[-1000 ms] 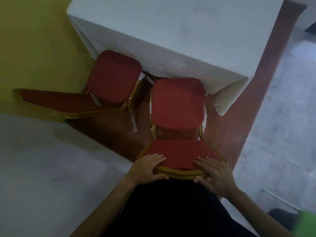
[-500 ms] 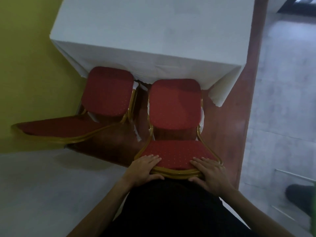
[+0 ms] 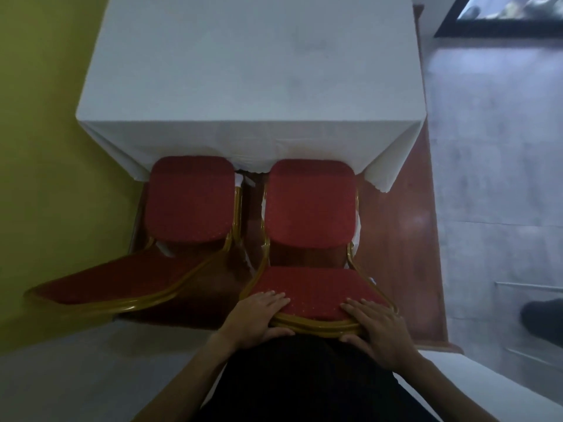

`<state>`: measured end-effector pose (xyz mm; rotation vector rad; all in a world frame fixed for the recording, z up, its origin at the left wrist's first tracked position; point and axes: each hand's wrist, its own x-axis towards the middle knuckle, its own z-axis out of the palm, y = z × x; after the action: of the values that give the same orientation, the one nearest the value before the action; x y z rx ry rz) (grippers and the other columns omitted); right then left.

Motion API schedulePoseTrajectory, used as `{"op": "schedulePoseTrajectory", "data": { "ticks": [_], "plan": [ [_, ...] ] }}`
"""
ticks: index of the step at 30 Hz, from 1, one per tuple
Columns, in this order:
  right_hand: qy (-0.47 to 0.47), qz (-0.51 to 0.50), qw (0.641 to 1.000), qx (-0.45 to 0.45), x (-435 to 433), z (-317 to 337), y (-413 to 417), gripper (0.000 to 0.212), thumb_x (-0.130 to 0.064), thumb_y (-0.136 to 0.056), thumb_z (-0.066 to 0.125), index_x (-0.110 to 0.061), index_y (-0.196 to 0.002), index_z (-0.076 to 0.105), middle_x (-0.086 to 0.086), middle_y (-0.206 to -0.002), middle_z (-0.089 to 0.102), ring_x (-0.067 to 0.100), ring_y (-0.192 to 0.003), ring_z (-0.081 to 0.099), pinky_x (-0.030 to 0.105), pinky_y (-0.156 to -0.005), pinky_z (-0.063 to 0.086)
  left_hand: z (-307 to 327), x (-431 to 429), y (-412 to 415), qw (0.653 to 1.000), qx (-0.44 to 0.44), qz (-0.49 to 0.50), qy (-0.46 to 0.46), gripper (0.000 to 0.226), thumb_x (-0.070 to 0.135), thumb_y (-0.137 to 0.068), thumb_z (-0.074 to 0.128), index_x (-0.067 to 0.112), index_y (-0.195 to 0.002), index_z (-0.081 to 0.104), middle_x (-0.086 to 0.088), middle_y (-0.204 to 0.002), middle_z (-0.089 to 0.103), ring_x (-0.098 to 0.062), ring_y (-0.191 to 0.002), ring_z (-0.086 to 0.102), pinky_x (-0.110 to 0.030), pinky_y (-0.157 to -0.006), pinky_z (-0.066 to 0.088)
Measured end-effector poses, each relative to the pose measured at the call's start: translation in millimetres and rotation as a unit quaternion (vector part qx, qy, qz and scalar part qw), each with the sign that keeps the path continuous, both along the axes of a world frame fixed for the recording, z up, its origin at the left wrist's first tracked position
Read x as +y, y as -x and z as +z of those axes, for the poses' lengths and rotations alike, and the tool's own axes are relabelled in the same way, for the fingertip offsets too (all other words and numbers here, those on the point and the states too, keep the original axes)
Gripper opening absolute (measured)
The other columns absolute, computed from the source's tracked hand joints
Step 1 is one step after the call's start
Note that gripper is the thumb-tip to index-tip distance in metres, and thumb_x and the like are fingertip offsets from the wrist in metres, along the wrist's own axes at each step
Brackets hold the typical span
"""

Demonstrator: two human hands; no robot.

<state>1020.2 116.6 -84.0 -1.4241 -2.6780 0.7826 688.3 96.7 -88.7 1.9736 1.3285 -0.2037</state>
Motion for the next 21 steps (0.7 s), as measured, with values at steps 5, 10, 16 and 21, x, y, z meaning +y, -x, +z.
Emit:
{"op": "schedulePoseTrajectory", "data": {
  "ticks": [5,10,16,21],
  "plan": [
    [0.011,-0.013,1.0,-0.006,-6,1,15,0.07,-0.077,-0.092,0.037,-0.027,-0.135,0.06,-0.003,-0.133,0.063,0.025,-0.117,0.064,0.044,-0.094,0.048,2,1,14,1.0,-0.022,0.002,-0.012,0.096,0.088,-0.083,0.021,0.021,-0.149,0.041,-0.002,-0.152,0.043,-0.021,-0.14,0.039,-0.038,-0.116,0.027],
    [0.012,0.0,1.0,0.007,-7,2,21,0.071,-0.077,-0.091,0.039,-0.024,-0.134,0.061,-0.003,-0.133,0.063,0.024,-0.118,0.063,0.044,-0.094,0.049,-4,-13,19,0.997,-0.024,0.016,-0.07,0.084,0.08,-0.089,0.034,0.017,-0.141,0.052,-0.002,-0.142,0.055,-0.022,-0.129,0.053,-0.041,-0.107,0.041],
    [0.029,0.048,0.998,-0.006,6,3,18,0.073,-0.078,-0.091,0.036,-0.024,-0.136,0.053,0.0,-0.134,0.063,0.024,-0.117,0.064,0.044,-0.099,0.047,-3,-16,14,0.996,-0.02,0.035,-0.079,0.084,0.081,-0.088,0.037,0.015,-0.136,0.057,-0.003,-0.137,0.06,-0.021,-0.125,0.057,-0.04,-0.104,0.043],
    [0.026,0.074,0.997,0.002,7,3,12,0.071,-0.077,-0.092,0.038,-0.022,-0.136,0.051,0.001,-0.133,0.063,0.024,-0.117,0.064,0.046,-0.098,0.051,-3,-25,7,0.996,-0.013,0.047,-0.075,0.088,0.083,-0.087,0.031,0.016,-0.137,0.057,-0.003,-0.139,0.058,-0.02,-0.128,0.054,-0.042,-0.106,0.042]
  ]
}}
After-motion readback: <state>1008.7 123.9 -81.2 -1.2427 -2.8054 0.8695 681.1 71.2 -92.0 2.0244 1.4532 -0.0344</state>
